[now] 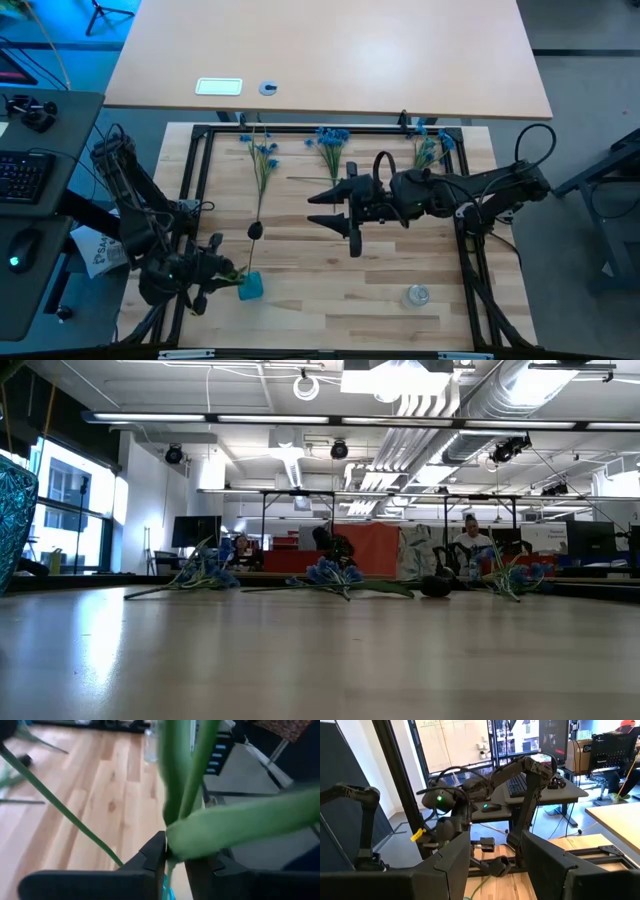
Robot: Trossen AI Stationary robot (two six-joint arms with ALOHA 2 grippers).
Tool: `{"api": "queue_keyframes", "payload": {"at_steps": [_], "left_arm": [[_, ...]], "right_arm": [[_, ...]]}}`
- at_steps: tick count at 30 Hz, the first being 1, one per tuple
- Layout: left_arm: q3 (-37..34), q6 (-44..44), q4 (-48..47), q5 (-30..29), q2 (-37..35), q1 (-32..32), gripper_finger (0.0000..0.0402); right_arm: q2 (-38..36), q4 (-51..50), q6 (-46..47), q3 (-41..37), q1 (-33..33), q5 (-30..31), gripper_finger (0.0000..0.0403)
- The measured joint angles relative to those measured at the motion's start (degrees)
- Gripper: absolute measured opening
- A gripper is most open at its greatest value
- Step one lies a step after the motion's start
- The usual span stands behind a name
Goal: Sort flowers into vase by color
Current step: Put the left black flower into the blue vase
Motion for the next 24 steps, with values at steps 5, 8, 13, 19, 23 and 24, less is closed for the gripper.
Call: {"api": "queue_keyframes", "payload": {"at_steps": [5,8,13,19,23,24], "left_arm": [[0.0,-3.7,-2.2,3.1,-1.2,0.0,0.0096],[0.0,-5.8,-3.7,6.8,-2.4,0.0,0.0117],[0.0,-8.7,-5.3,13.7,-6.4,0.0,0.0145],[0.0,-11.1,-5.3,16.1,-12.9,0.0,0.0164],[1.2,-12.0,-3.9,15.7,-17.3,0.0,0.0166],[1.7,-11.9,-2.6,15.2,-18.3,0.0,0.0166]], "right_arm": [[0.0,-0.9,0.0,0.0,0.0,0.0,0.0172],[0.0,-0.9,0.0,0.0,0.0,0.0,0.0172],[0.0,-0.9,-1.8,0.0,0.0,0.0,0.0172],[0.0,-0.9,-2.6,0.0,0.0,0.0,0.0172],[0.0,-0.9,-2.6,0.0,0.0,0.0,0.0172],[0.0,-0.9,-2.7,0.0,0.0,0.0,0.0172]]}}
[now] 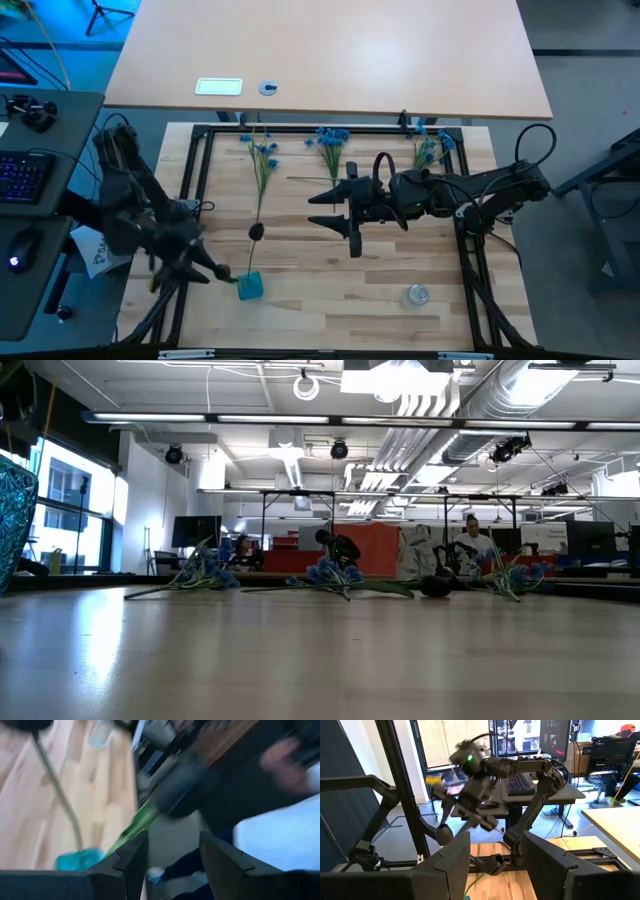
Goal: Sort flowers into vase by color
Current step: Put the left black flower into the blue vase, then put the black flower into the blue vase
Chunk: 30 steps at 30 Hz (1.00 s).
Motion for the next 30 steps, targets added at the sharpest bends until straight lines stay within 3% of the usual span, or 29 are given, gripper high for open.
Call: {"api": "queue_keyframes", "payload": {"at_steps": [5,9,12,15,18,21,25,30], "left_arm": [[3.0,4.0,5.3,-5.2,-3.5,0.0,0.0166],[7.0,12.7,6.5,-14.9,-4.4,0.0,0.0166],[9.2,23.4,7.9,-26.6,-4.3,0.9,0.0166],[9.5,29.7,10.2,-29.3,-4.4,5.2,0.0161],[9.4,28.1,10.3,-24.8,-4.0,12.3,0.0153],[8.1,21.6,10.3,-15.7,-3.1,20.4,0.0143],[6.8,14.3,10.0,-0.9,0.7,31.5,0.0131],[7.6,17.1,13.9,11.7,4.6,41.7,0.0127]], "right_arm": [[0.0,0.0,-1.4,0.0,0.0,0.0,0.0172],[0.0,0.7,0.5,0.0,0.0,0.0,0.0172],[0.0,3.3,3.0,0.0,-0.4,0.0,0.0172],[0.2,5.5,5.9,0.0,-1.5,1.4,0.0172],[1.1,5.4,11.1,0.0,-3.4,7.0,0.0172],[2.4,2.0,18.6,0.0,-6.5,11.2,0.0172],[4.1,-7.7,25.6,0.0,-12.3,9.7,0.0172],[5.0,-21.3,32.7,0.0,-21.0,7.3,0.0172]]}}
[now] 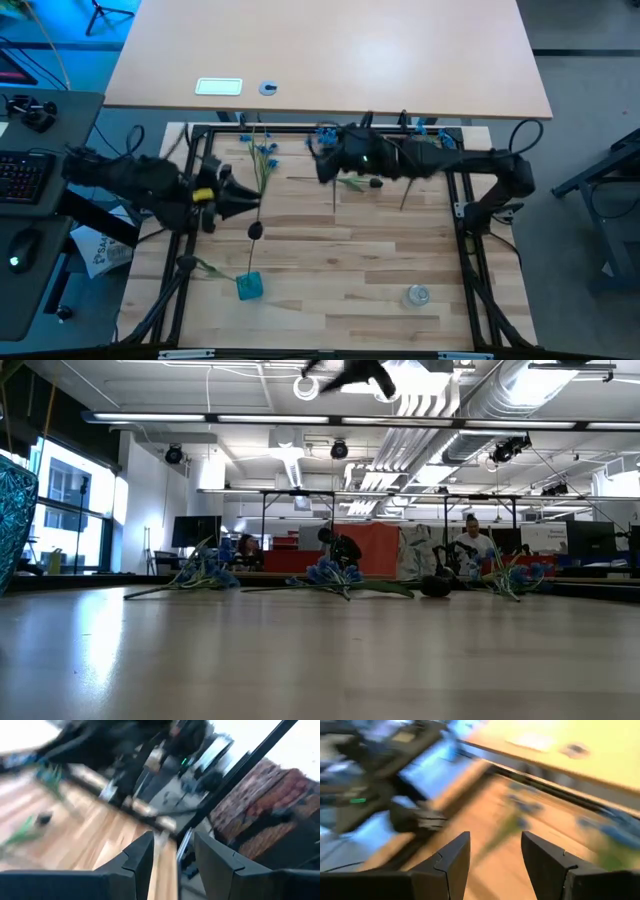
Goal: Sort flowers into vase by color
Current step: Put the black flower into the blue vase
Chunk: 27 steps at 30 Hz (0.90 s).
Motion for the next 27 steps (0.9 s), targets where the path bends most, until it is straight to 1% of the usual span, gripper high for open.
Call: {"api": "queue_keyframes", "payload": {"at_steps": [2,6,8,11,13,17,19,24,27], "left_arm": [[0.5,2.1,1.5,2.9,0.7,3.5,0.0127],[0.7,4.7,4.1,6.8,1.8,9.3,0.0127],[0.8,5.8,6.1,6.9,2.0,11.9,0.0127],[0.9,6.9,6.9,7.1,2.8,15.8,0.0127],[0.8,7.4,7.3,7.1,3.9,18.3,0.0127],[0.8,6.9,7.7,7.1,6.6,23.2,0.0127],[0.8,5.7,8.3,7.3,8.2,25.3,0.0127],[0.7,5.3,9.8,12.8,9.8,30.6,0.0127],[0.7,6.5,9.7,17.0,9.8,35.0,0.0127]], "right_arm": [[0.5,-5.3,4.9,0.0,-3.5,0.1,0.0172],[2.5,-14.2,19.4,0.0,-8.6,0.4,0.0172],[3.9,-18.4,24.2,0.0,-9.7,0.4,0.0172],[7.5,-24.3,28.8,0.0,-10.4,1.3,0.0172],[10.2,-25.3,29.1,0.0,-10.8,0.6,0.0172],[14.9,-23.7,25.2,0.0,-11.2,-4.7,0.0172],[16.7,-24.0,24.7,0.0,-11.2,-5.0,0.0172],[18.5,-25.3,27.8,0.0,-11.1,-4.8,0.0172],[18.5,-26.8,29.6,-0.4,-10.5,-4.6,0.0172]]}}
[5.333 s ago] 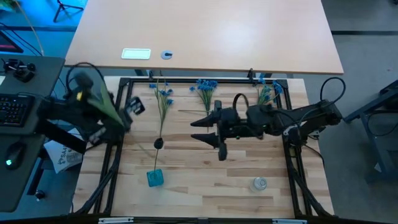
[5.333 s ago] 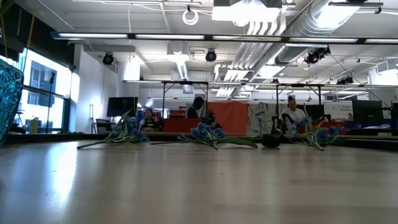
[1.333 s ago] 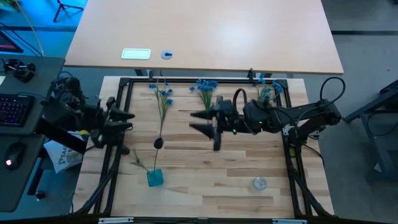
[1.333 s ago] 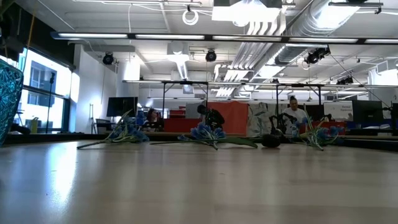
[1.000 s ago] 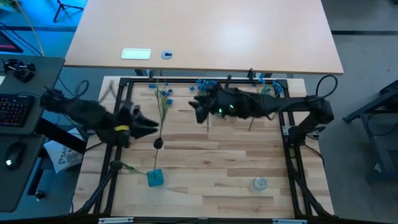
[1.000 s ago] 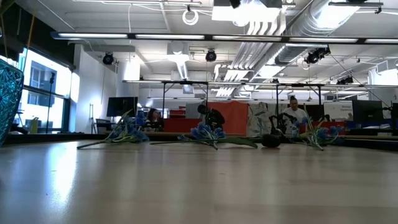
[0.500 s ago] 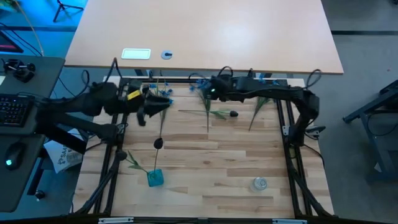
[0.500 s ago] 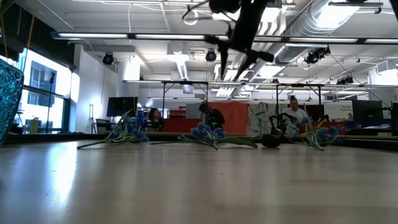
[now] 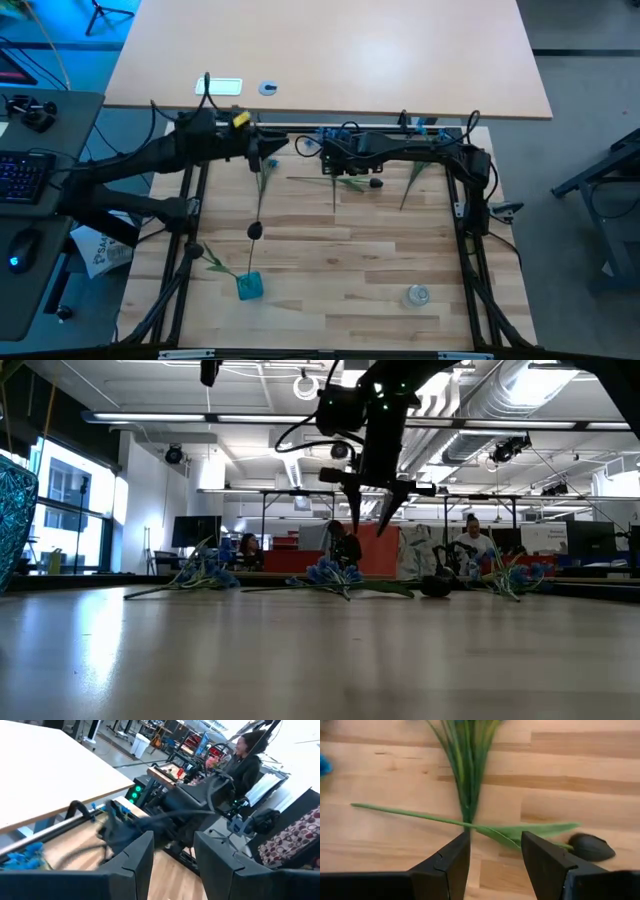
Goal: Sort flowers into vase by color
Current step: Put the black flower into the blue vase
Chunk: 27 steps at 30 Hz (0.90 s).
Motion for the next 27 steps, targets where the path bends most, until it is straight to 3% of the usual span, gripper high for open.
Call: {"api": "queue_keyframes", "payload": {"at_steps": [3,6,11,15,21,27], "left_arm": [[0.0,1.8,-0.1,6.2,-0.4,5.2,0.0127],[0.0,1.4,0.0,14.6,-0.6,11.1,0.0127],[0.0,1.0,-0.1,25.7,-0.5,18.1,0.0127],[0.0,1.9,-0.1,30.4,0.0,21.4,0.0127],[0.0,-0.1,0.8,32.4,-0.1,23.5,0.0127],[0.0,-3.3,3.6,34.6,-0.1,23.5,0.0127]], "right_arm": [[-0.7,0.6,5.1,-4.7,1.2,-0.6,0.0172],[-2.6,6.5,10.2,-11.5,2.4,-5.2,0.0172],[-7.4,19.6,4.5,-17.0,3.0,-10.8,0.0172],[-9.5,22.7,-12.7,-12.5,1.3,-10.9,0.0172],[-6.7,11.0,-48.1,0.3,-0.9,-10.7,0.0172],[0.1,0.2,-64.1,4.8,-6.4,-13.9,0.0172]]}}
